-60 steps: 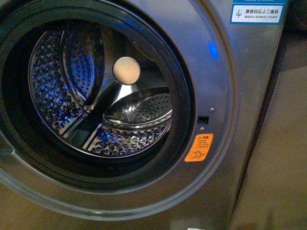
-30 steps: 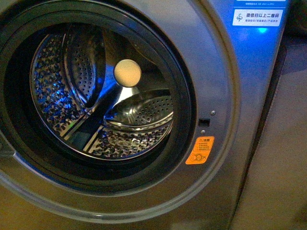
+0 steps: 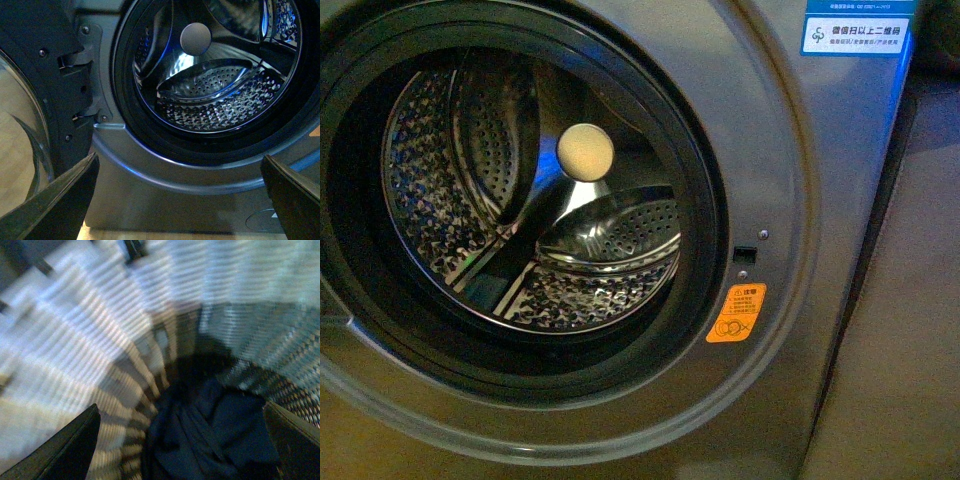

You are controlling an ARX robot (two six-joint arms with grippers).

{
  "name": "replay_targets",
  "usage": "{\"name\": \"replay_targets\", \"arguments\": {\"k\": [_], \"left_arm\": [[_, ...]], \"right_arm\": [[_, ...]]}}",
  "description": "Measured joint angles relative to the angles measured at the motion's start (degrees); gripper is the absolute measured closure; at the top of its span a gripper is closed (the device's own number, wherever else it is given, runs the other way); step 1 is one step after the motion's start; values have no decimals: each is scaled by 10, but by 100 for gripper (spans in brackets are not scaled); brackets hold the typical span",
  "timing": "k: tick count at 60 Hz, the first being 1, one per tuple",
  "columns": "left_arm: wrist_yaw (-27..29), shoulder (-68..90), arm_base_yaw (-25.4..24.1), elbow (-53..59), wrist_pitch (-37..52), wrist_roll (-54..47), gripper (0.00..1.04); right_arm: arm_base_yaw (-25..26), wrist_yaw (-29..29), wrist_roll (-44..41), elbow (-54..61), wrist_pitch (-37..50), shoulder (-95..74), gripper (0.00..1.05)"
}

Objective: Put clothes into washing machine

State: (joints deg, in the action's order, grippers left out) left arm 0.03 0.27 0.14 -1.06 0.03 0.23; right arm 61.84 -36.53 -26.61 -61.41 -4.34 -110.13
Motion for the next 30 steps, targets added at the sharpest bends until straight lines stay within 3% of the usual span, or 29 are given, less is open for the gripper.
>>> {"name": "replay_targets", "arguments": {"k": [12,30], "left_arm": [[0,0,0,0,0,0,7],[0,0,0,0,0,0,7]], "right_arm": [[1,53,-119,-96,-99,-165,7],[5,155,-192,-196,-88,-342,7]]}}
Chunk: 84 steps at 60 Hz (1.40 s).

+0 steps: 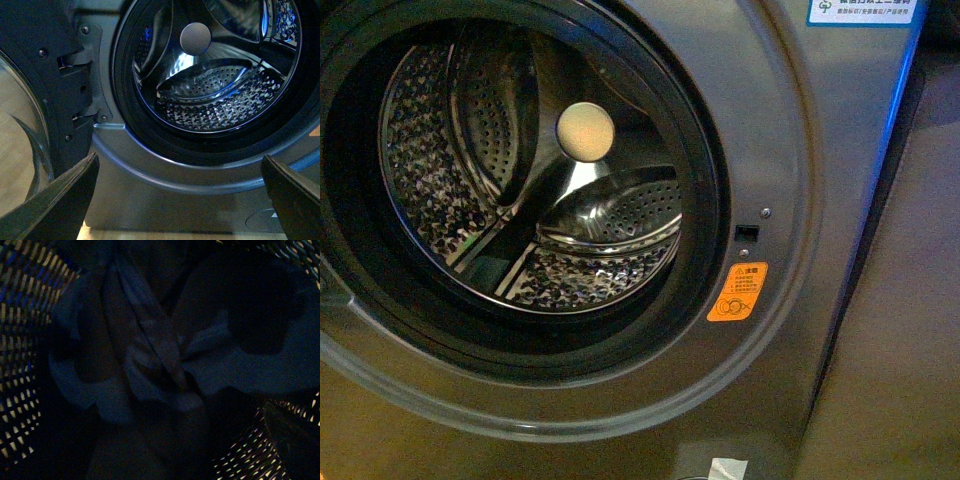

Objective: Put clothes into washing machine

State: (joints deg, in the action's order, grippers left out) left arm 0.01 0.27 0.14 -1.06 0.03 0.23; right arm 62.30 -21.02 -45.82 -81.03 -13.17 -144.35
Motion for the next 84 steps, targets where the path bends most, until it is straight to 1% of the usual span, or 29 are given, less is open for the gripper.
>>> {"name": "replay_targets", "arguments": {"k": [9,19,31,44,59,84], "left_arm": [[0,0,0,0,0,0,7],[0,0,0,0,0,0,7],[0,0,0,0,0,0,7],[0,0,0,0,0,0,7],[0,0,0,0,0,0,7],[0,0,0,0,0,0,7]], "right_arm": [[4,18,0,-11,28,-47,7],[5,3,0,-14,38,-92,7],[-2,4,7,-49,71,-148,7],[-5,6,33,-97,81,-188,7],[-10,4,60,-123,94,-226,7],[-12,15,120,-141,176,-279,7]]}}
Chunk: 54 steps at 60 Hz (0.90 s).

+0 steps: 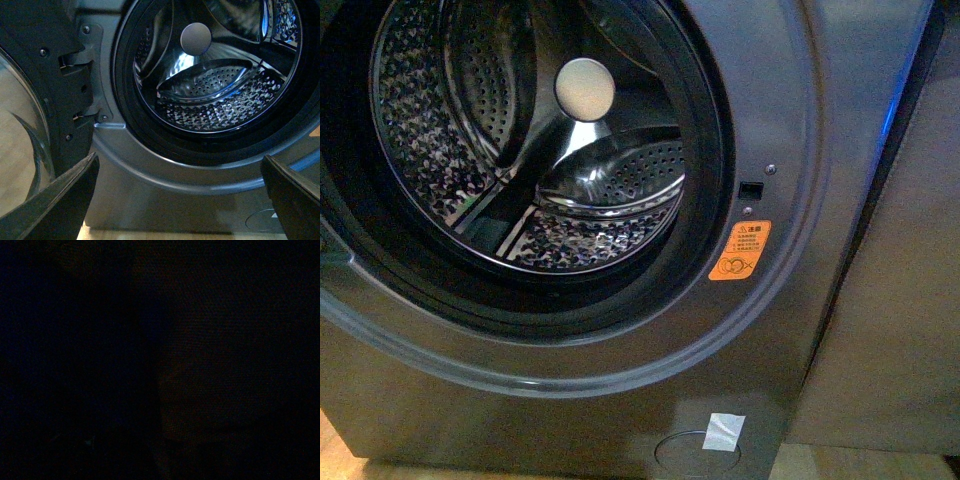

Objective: Put clothes into washing machine

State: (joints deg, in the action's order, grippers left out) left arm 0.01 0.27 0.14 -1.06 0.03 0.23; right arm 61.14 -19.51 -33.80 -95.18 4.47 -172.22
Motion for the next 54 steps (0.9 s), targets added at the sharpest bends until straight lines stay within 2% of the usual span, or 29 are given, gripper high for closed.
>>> {"name": "replay_targets", "arguments": {"k": [7,14,23,28,35,42,54], "left_arm": [[0,0,0,0,0,0,7],[0,0,0,0,0,0,7],[0,0,0,0,0,0,7],[0,0,0,0,0,0,7],[0,0,0,0,0,0,7],[0,0,0,0,0,0,7],[0,0,0,0,0,0,7]], "right_arm": [[0,5,10,5,23,-3,8],[0,14,24,14,62,-3,31],[-1,6,42,32,96,9,52],[-3,-11,52,70,132,36,70],[-3,-33,54,120,172,77,84],[2,-61,51,178,212,143,90],[36,-140,57,292,246,315,91]]}}
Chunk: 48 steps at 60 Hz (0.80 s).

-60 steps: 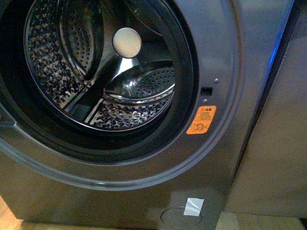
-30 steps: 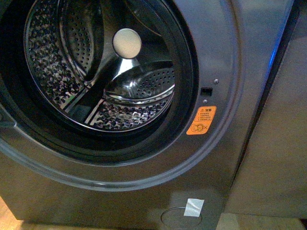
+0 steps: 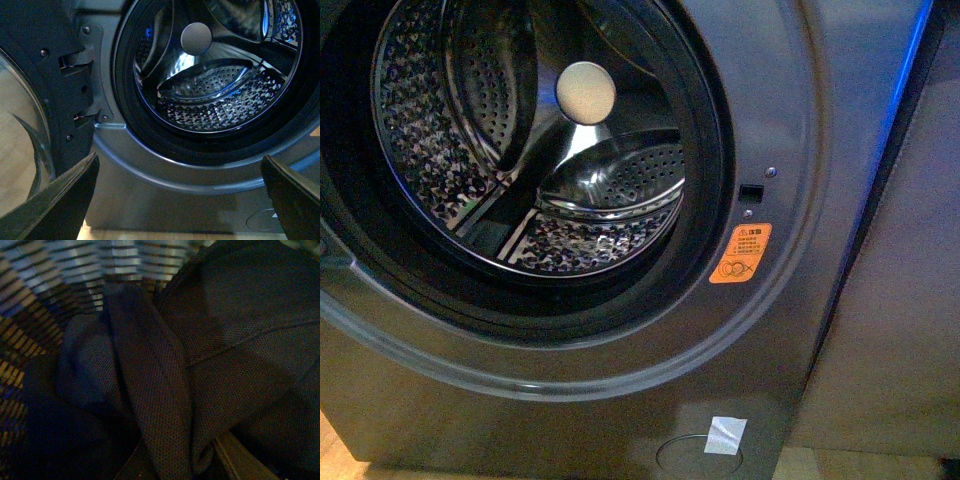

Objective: Put clothes into washing machine

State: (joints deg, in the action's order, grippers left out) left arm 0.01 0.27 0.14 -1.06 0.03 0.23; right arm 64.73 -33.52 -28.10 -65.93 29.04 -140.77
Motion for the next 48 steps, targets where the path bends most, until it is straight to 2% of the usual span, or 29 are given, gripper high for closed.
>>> {"name": "replay_targets", "arguments": {"k": [11,22,31,40,48], "left_arm": [[0,0,0,0,0,0,7],[0,0,0,0,0,0,7],[0,0,0,0,0,0,7],[0,0,0,0,0,0,7],[0,0,0,0,0,0,7]], "right_arm": [[43,-105,43,57,-30,196,91],[59,-178,117,40,-31,337,91],[62,-226,209,5,8,424,91],[42,-247,305,-37,50,487,91],[-24,-243,405,-86,71,548,91]]}}
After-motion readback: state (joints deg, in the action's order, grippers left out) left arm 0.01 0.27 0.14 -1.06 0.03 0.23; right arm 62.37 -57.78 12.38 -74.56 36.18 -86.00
